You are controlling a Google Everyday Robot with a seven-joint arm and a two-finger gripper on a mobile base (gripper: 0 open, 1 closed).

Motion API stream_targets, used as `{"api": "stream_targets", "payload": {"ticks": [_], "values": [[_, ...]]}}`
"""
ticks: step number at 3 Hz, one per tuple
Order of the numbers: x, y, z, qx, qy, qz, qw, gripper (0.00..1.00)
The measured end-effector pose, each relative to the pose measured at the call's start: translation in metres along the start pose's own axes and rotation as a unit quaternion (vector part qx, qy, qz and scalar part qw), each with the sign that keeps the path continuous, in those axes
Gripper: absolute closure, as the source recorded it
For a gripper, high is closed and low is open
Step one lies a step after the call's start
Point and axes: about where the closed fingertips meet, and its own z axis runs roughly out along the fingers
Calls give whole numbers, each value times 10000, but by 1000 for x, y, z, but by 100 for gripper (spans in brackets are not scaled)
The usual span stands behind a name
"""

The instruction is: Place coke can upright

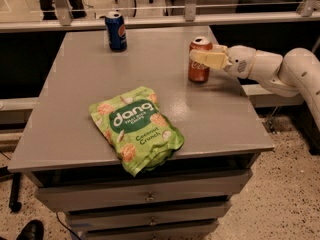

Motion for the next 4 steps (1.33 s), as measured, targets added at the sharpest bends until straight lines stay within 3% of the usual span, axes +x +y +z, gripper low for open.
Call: {"api": "stream_targets", "payload": {"ticks": [1,2,3,4], "values": [[-1,0,0,0,0,0,10000,13],[5,0,-15,62,95,-55,9999,0],[6,1,-33,145,200,-164,9996,0],[-1,5,-56,247,449,-503,9974,0]]}}
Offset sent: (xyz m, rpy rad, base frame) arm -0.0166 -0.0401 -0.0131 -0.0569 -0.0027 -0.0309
